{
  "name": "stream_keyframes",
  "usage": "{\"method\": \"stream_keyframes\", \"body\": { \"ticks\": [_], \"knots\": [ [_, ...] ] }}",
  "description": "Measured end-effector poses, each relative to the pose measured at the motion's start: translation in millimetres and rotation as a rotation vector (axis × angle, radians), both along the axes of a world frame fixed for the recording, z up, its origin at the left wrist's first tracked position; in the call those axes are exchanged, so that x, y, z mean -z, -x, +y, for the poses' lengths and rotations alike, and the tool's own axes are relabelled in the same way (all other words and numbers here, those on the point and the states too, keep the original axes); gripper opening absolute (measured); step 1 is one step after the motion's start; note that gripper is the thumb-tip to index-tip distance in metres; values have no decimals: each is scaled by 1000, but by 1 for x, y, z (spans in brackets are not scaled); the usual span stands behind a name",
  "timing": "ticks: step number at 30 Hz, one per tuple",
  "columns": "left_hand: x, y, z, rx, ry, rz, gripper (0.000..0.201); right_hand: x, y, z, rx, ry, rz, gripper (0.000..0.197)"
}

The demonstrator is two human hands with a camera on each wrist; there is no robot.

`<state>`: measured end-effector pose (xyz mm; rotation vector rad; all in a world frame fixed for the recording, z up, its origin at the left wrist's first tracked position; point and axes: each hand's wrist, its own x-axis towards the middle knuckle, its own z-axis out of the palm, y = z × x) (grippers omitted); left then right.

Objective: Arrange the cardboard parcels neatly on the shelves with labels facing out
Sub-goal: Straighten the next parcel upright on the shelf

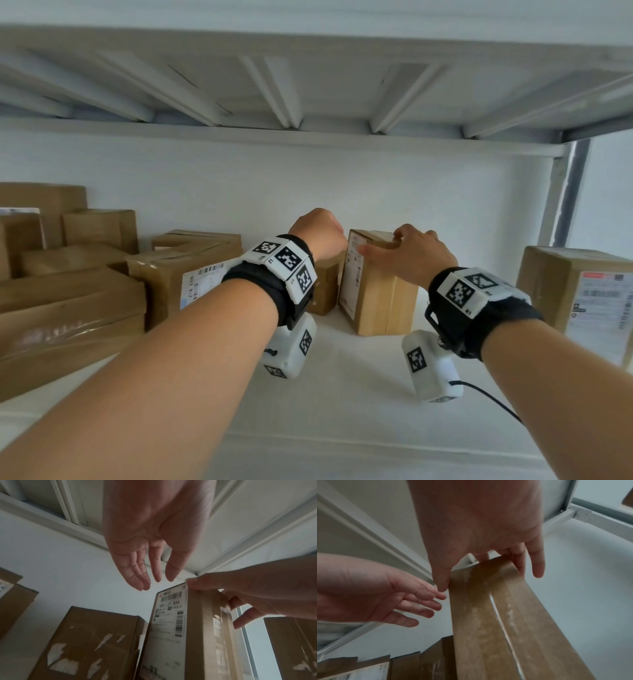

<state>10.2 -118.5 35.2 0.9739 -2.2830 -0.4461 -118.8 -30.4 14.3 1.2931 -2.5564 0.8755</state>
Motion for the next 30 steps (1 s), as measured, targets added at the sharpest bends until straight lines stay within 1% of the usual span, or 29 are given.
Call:
{"method": "stream_keyframes", "body": {
  "ticks": [4, 7, 8, 10, 11, 14, 16, 18, 22, 27, 29, 30],
  "knots": [
    [4, 0, -6, 30, 4, -15, 11, 0, -1, 0, 15, 10, -17, 79],
    [4, 0, -8, 41, -17, 10, 9, -2, 0, 1, -24, 66, -101, 78],
    [4, 1, -9, 53, -30, 19, 15, -3, 1, 2, -39, 90, -141, 77],
    [1, 1, -11, 80, -94, 43, 47, -5, 4, 5, -77, 151, -215, 75],
    [-2, 1, -10, 112, -140, 66, 58, -7, 6, 7, -100, 185, -259, 72],
    [-7, 0, -10, 251, -287, 132, 77, -10, 14, 16, -211, 265, -440, 61],
    [-7, -1, -8, 337, -358, 120, 88, -12, 17, 24, -324, 278, -561, 52],
    [-6, 2, -4, 407, -399, 87, 95, -14, 18, 35, -409, 279, -627, 44],
    [-1, 11, 6, 496, -418, -3, 99, -14, 23, 47, -482, 276, -649, 39],
    [-1, 25, 17, 429, -312, -23, 97, -14, 34, 61, -516, 268, -622, 39],
    [-2, 32, 22, 411, -298, -26, 96, -15, 41, 67, -508, 290, -578, 37],
    [-2, 36, 25, 405, -292, -24, 95, -16, 45, 70, -485, 313, -527, 36]
  ]
}}
